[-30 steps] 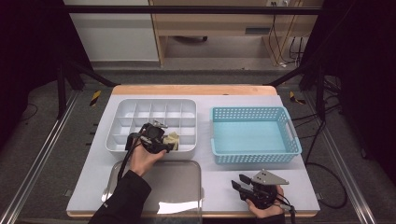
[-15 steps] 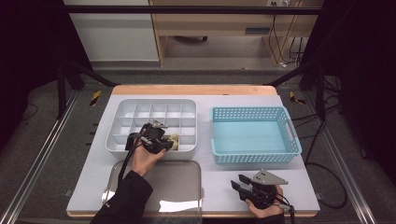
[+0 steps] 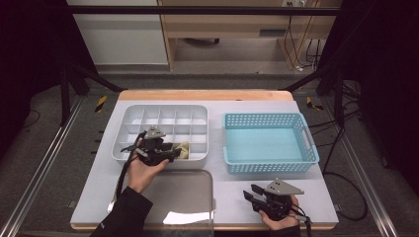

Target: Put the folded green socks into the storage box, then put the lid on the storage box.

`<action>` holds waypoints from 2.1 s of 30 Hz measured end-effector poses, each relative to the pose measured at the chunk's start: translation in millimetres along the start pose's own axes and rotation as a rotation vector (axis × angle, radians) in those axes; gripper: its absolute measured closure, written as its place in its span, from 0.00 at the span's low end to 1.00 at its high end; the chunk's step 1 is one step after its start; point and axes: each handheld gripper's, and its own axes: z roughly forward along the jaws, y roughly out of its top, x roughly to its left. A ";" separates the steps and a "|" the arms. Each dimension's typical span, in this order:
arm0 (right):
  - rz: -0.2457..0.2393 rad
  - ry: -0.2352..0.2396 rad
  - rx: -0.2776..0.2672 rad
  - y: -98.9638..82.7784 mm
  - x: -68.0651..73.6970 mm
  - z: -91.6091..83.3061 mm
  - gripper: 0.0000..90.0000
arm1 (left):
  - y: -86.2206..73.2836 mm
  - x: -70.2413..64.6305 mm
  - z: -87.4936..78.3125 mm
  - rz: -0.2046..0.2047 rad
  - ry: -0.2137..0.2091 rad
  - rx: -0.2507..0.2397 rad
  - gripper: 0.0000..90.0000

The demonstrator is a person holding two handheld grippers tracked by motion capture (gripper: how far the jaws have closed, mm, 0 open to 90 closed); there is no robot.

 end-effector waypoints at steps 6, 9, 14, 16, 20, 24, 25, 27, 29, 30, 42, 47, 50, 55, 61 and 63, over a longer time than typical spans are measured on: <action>0.013 -0.003 -0.010 3.4 -0.3 -0.5 0.63 | -16.9 3.8 -33.7 0.004 -0.012 -0.082 0.55; 0.019 0.003 -0.021 6.5 1.3 -0.9 0.63 | -27.9 6.2 -48.8 -0.003 -0.015 -0.113 0.53; 0.020 0.032 -0.036 12.4 5.6 1.0 0.63 | -51.9 13.7 -76.3 -0.018 -0.008 -0.164 0.52; 0.019 0.041 -0.037 14.2 7.3 3.0 0.62 | -60.8 17.3 -83.8 -0.023 0.002 -0.165 0.51; 0.007 0.049 -0.032 18.5 13.7 8.5 0.60 | -78.6 23.8 -93.7 -0.046 0.029 -0.169 0.51; 0.004 0.071 -0.025 22.0 18.3 14.0 0.60 | -93.3 26.8 -102.4 -0.055 0.039 -0.156 0.49; 0.004 0.075 -0.022 23.1 20.0 15.3 0.61 | -97.8 28.5 -103.5 -0.061 0.041 -0.148 0.49; -0.002 0.080 -0.021 25.8 23.8 17.2 0.61 | -104.2 32.3 -105.2 -0.077 0.046 -0.136 0.49; -0.001 0.088 -0.021 27.9 26.2 18.4 0.62 | -109.0 36.0 -107.1 -0.092 0.053 -0.144 0.49; -0.001 0.091 -0.020 29.1 27.4 19.0 0.62 | -111.7 38.1 -108.2 -0.100 0.058 -0.142 0.48; -0.014 0.102 0.008 32.0 35.4 27.1 0.60 | -127.7 53.4 -99.6 -0.124 0.036 -0.088 0.47; -0.018 0.116 0.010 32.6 37.7 28.3 0.59 | -128.9 58.6 -98.1 -0.119 0.021 -0.088 0.47; -0.008 0.127 0.008 32.4 39.0 29.3 0.58 | -127.6 63.5 -99.5 -0.110 0.022 -0.086 0.47; -0.001 0.138 0.015 32.7 42.0 33.2 0.58 | -126.5 73.9 -102.2 -0.086 0.008 -0.080 0.47; 0.003 0.170 0.033 33.2 49.5 40.1 0.59 | -141.5 78.0 -105.3 -0.144 0.026 -0.029 0.47; 0.006 0.176 0.042 33.0 51.6 41.8 0.59 | -146.8 75.8 -109.0 -0.175 0.001 -0.031 0.48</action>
